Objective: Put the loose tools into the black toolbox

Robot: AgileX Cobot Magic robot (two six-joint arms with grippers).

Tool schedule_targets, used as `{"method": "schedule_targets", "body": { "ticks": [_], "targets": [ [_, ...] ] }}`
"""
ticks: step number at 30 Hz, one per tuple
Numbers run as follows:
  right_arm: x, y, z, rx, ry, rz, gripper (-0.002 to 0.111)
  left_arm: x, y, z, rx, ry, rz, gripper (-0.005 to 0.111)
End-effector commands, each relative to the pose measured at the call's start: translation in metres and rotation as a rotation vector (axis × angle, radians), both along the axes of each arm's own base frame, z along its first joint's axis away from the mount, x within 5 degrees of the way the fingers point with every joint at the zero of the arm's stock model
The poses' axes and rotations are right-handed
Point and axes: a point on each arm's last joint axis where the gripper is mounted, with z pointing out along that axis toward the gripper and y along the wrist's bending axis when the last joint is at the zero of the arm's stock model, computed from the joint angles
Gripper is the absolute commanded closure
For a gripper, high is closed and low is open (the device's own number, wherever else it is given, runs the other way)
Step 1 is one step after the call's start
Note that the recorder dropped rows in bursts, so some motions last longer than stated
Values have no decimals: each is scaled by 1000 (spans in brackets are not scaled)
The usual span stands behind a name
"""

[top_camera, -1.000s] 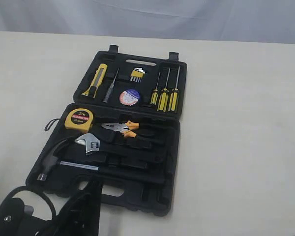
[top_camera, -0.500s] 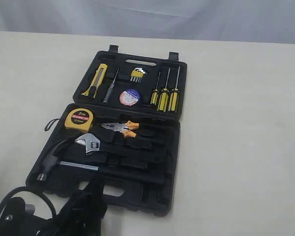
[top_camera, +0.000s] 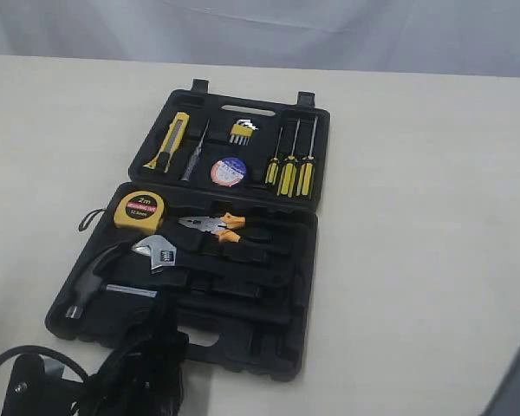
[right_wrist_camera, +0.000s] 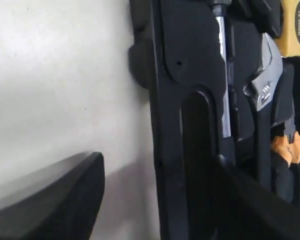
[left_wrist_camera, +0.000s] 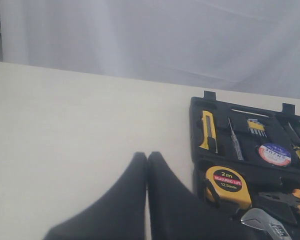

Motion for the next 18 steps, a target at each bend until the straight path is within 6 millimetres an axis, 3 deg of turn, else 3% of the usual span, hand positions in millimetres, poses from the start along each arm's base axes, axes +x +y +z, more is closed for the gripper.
{"method": "schedule_targets", "body": {
  "ticks": [1,11,18],
  "targets": [
    [8,-4,0,-6,-14,-33,51,0,0,1,5,-1,-5,107],
    [36,-13,-5,15,62,-90,51,0,0,1,5,-1,-5,107],
    [42,-15,-5,17,66,-95,80,0,0,1,5,-1,-5,107]
  ]
}}
